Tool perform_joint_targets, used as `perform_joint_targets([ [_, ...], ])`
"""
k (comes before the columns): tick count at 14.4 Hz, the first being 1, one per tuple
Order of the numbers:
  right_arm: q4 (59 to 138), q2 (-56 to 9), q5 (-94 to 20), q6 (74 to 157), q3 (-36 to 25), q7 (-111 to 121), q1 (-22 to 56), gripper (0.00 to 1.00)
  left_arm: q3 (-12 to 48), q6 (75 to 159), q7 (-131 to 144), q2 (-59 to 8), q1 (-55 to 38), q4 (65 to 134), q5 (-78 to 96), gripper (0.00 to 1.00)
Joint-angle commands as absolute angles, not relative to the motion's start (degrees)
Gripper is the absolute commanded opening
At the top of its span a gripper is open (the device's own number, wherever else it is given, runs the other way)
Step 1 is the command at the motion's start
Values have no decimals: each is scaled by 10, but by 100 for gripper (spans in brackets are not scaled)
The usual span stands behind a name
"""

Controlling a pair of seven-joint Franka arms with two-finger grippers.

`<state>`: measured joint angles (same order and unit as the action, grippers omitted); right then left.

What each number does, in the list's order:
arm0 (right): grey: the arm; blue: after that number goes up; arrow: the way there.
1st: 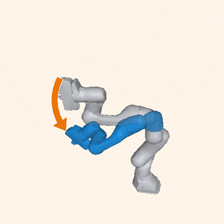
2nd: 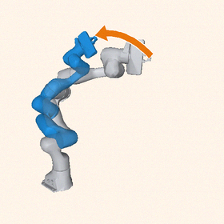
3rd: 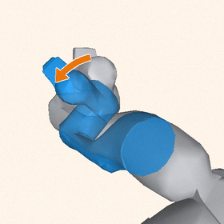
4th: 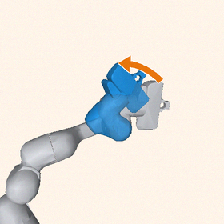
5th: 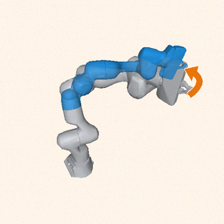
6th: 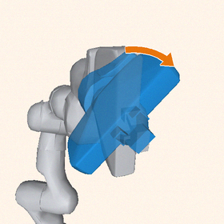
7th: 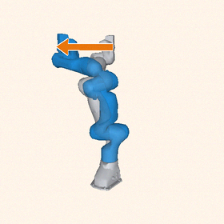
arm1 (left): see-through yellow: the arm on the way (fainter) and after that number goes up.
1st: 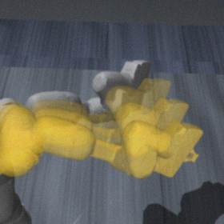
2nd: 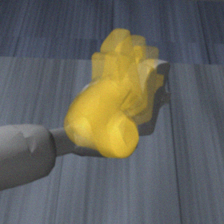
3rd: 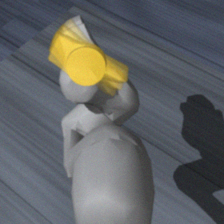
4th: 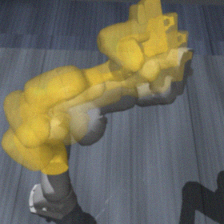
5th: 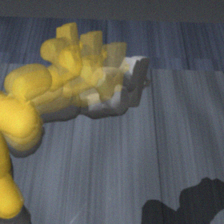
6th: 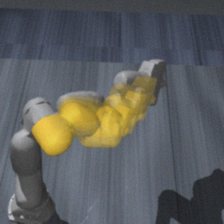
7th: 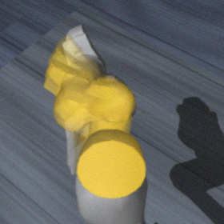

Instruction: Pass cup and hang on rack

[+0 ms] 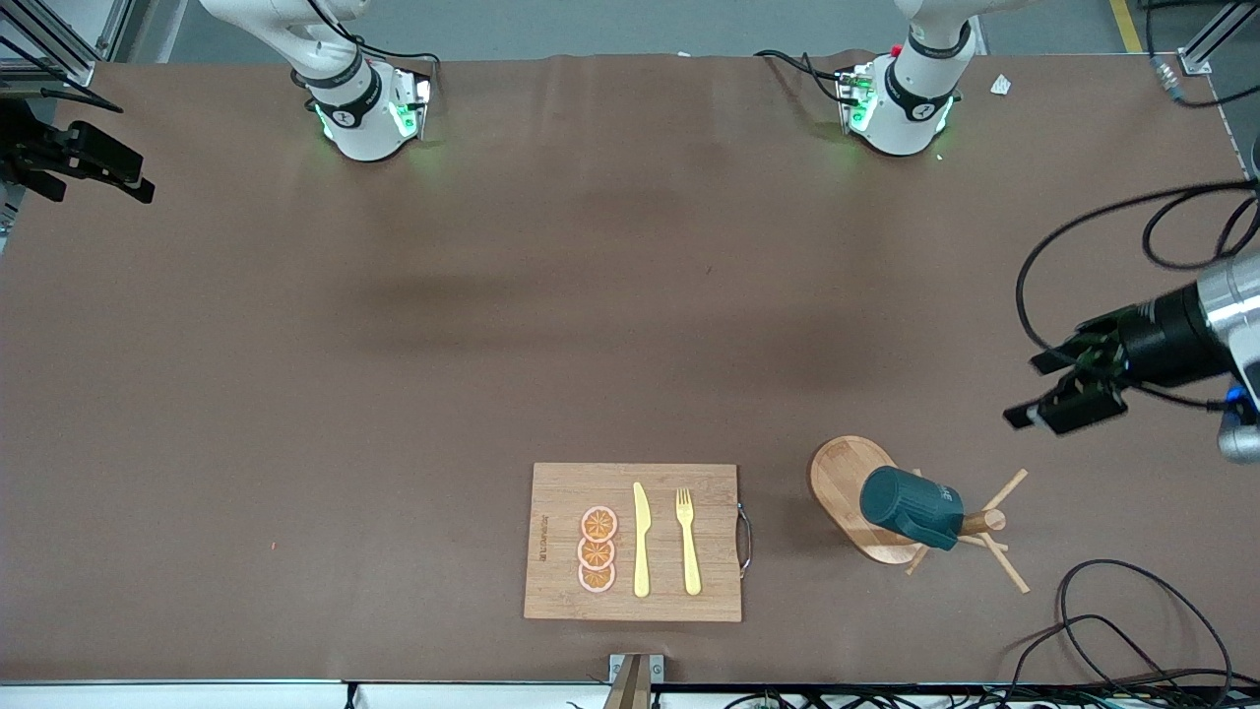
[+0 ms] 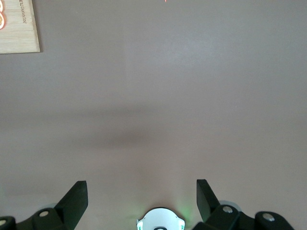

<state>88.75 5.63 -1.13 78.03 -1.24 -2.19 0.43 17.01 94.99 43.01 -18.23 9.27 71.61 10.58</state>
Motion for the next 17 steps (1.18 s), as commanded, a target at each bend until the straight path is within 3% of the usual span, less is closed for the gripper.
perform_joint_targets([
  [1,892,62,-19,783,-15,-33,6,100,190,915,270,-141,98,734,-33,100],
  [5,890,62,-19,785,-16,-30,8,100,179,875,120,-94,97,747,-72,100],
  [10,890,62,-18,785,-15,-29,9,100,84,866,93,13,34,869,-47,100],
  [17,890,62,-18,785,-13,-28,10,100,83,865,104,50,29,918,-34,100],
])
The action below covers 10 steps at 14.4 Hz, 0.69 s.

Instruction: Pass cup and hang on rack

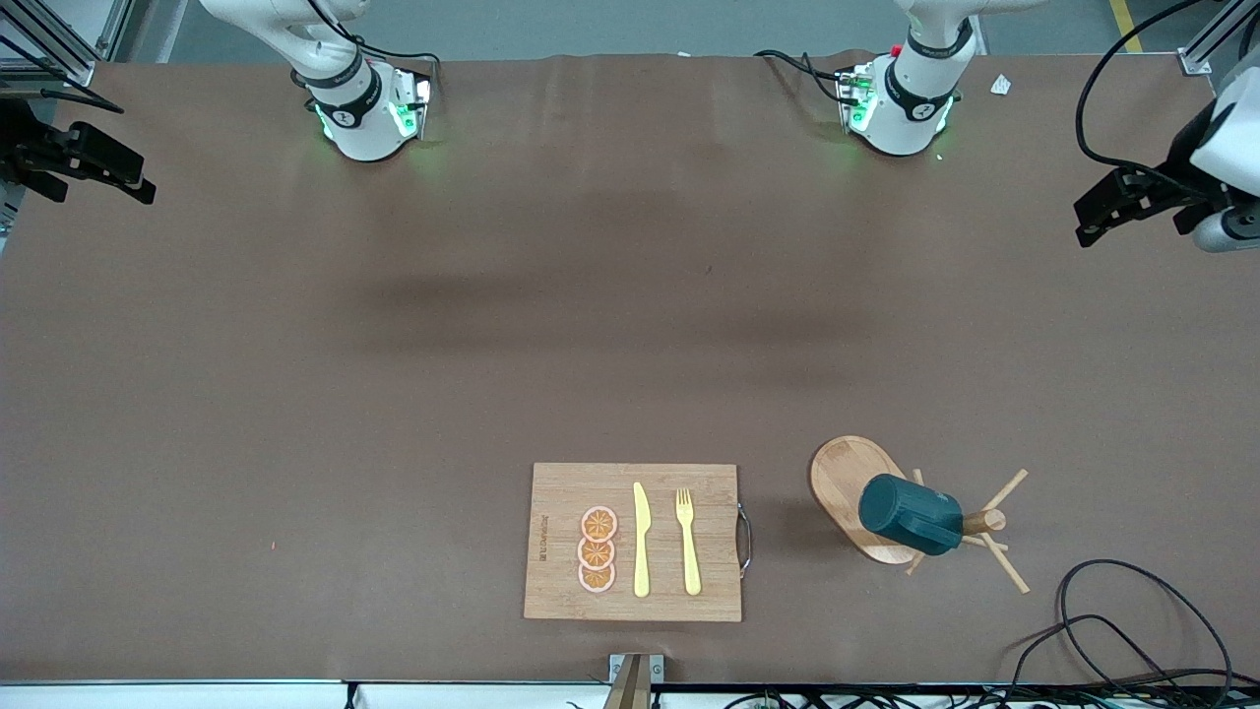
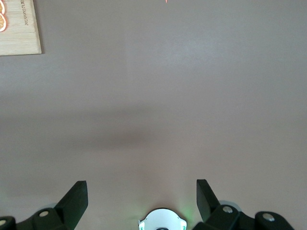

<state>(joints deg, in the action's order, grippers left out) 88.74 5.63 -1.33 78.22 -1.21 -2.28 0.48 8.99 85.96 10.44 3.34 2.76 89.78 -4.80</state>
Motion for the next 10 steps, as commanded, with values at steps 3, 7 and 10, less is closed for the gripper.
perform_joint_targets([
  [3,890,62,-18,785,-14,-27,9,100,83,859,94,54,32,917,-19,100],
  [7,890,62,-18,785,-13,-27,10,100,83,860,94,58,30,913,-4,100],
  [10,890,62,-18,785,-13,-27,9,100,87,860,93,55,29,910,-4,100],
])
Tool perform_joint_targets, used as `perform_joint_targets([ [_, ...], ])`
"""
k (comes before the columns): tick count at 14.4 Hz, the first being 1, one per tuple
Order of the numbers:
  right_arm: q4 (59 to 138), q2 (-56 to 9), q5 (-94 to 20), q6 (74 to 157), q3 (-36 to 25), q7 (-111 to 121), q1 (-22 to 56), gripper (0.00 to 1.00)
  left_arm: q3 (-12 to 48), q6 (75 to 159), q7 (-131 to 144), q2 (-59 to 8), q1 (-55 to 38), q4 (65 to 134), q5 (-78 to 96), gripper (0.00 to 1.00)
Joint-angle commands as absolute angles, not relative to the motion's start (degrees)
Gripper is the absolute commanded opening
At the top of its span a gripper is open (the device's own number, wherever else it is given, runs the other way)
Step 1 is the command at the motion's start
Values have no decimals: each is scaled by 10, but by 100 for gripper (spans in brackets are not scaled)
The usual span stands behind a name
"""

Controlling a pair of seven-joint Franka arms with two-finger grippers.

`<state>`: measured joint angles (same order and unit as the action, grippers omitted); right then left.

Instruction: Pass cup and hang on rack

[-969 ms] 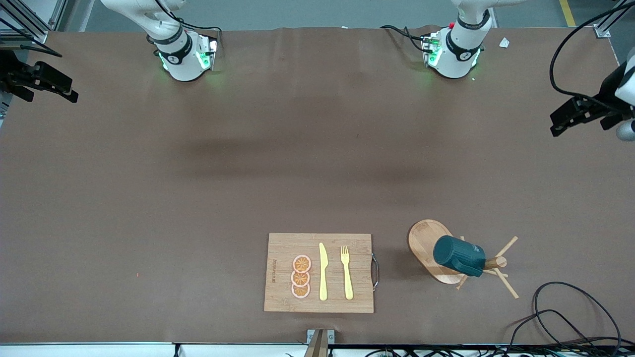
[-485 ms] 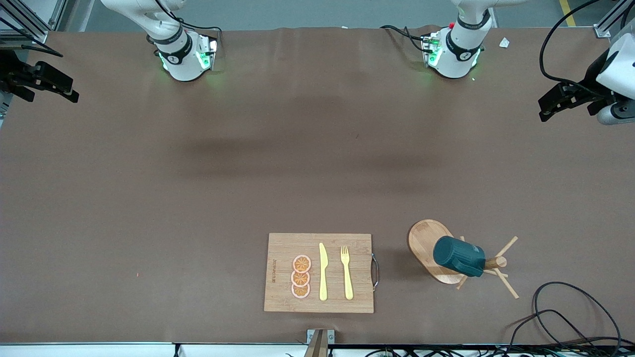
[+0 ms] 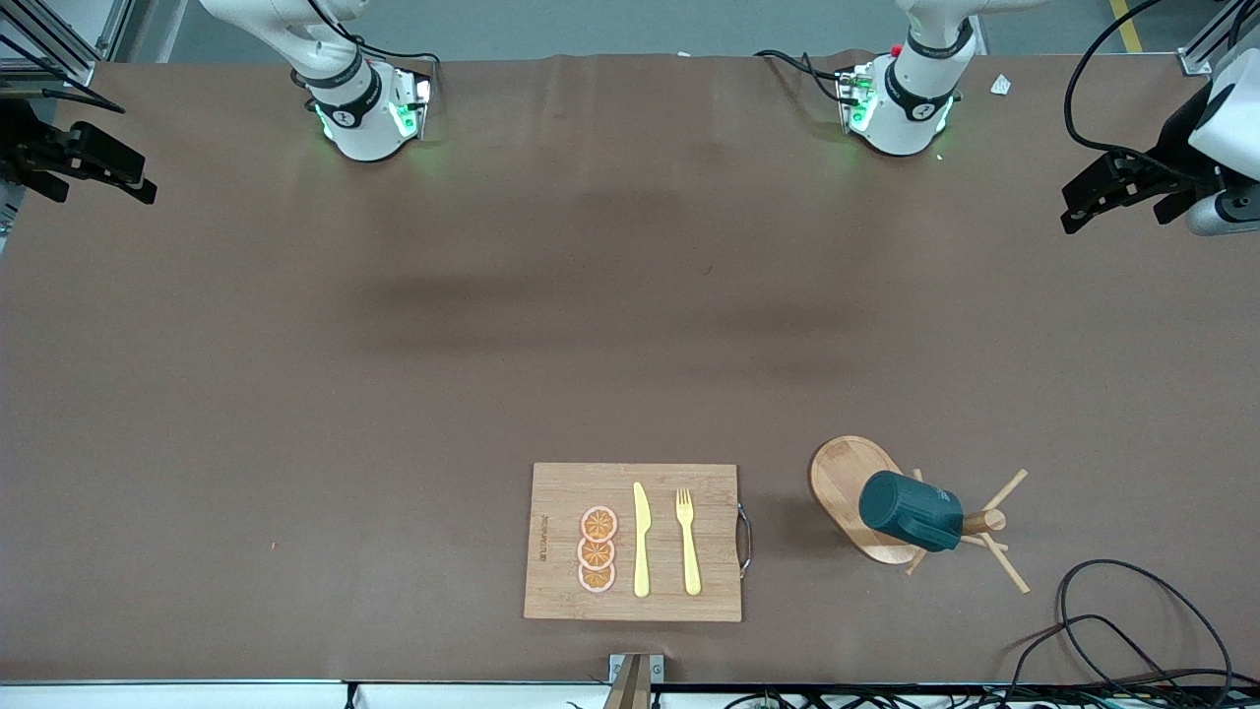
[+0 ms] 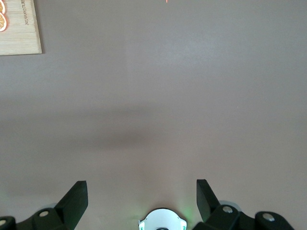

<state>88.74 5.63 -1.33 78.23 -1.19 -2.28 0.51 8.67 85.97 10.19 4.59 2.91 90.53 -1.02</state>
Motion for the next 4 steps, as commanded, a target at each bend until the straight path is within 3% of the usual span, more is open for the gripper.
perform_joint_targets([
  [1,890,62,-18,785,-13,-27,10,100,87,860,93,53,29,905,-4,100],
  [4,889,62,-14,786,-13,-27,11,100,88,860,96,51,28,899,-3,100],
])
